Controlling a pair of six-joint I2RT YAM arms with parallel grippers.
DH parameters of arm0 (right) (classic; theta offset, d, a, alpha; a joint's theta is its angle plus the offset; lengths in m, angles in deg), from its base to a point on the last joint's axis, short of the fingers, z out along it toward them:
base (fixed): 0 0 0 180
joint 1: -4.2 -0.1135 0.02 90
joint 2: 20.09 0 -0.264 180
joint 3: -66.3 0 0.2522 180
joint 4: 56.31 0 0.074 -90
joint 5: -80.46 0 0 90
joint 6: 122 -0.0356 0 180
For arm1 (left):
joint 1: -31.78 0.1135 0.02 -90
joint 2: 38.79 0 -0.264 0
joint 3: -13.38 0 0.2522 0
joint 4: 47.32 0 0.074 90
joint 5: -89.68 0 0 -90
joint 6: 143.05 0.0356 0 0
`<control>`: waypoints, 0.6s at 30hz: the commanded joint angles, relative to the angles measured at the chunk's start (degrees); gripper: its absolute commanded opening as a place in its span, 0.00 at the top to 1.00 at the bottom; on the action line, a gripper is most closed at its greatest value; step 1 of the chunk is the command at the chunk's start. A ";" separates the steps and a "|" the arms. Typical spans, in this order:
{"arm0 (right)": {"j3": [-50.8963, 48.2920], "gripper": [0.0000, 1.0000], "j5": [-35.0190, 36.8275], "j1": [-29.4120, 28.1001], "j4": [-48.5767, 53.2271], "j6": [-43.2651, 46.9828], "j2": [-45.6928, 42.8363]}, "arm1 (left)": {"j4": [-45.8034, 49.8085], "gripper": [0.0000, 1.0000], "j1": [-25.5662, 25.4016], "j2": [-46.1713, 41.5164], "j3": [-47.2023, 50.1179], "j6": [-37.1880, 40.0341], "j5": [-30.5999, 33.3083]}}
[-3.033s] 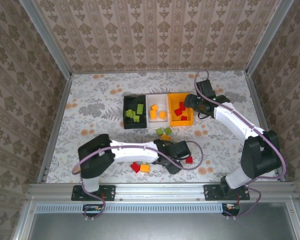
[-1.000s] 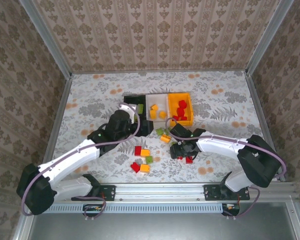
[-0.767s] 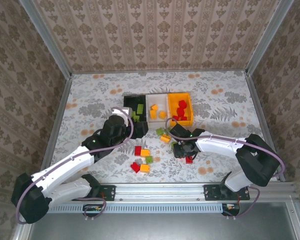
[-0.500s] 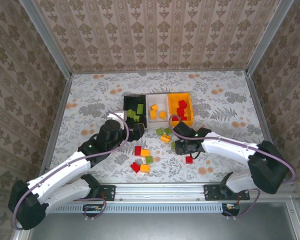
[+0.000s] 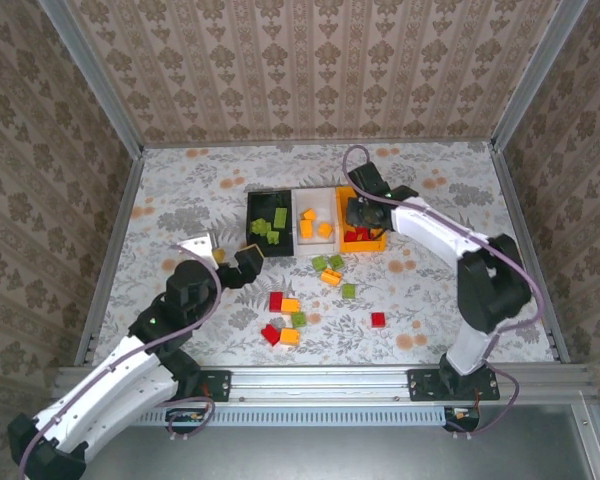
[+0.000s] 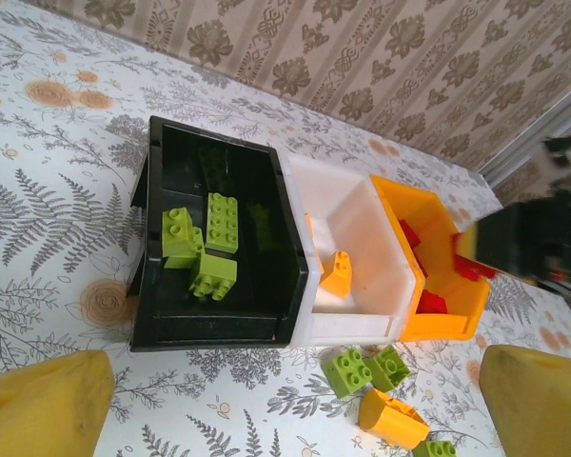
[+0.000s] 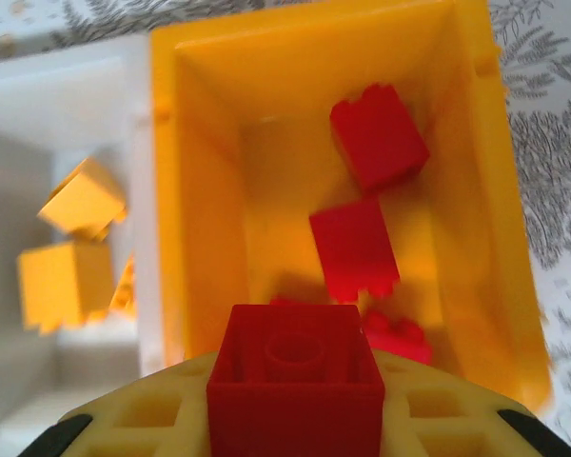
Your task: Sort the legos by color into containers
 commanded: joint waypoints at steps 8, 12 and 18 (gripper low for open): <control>7.37 0.32 0.20 1.29 3.62 -0.98 4.31 | 7.80 0.00 2.99 -0.34 -3.12 1.36 -3.44; 0.57 0.30 -0.98 0.35 4.39 -1.57 -3.16 | 11.26 0.00 3.44 4.41 -6.41 3.07 -6.00; -15.91 0.29 -3.27 -2.57 8.90 -3.08 -16.33 | 14.69 0.00 3.45 13.10 -10.12 4.53 -7.78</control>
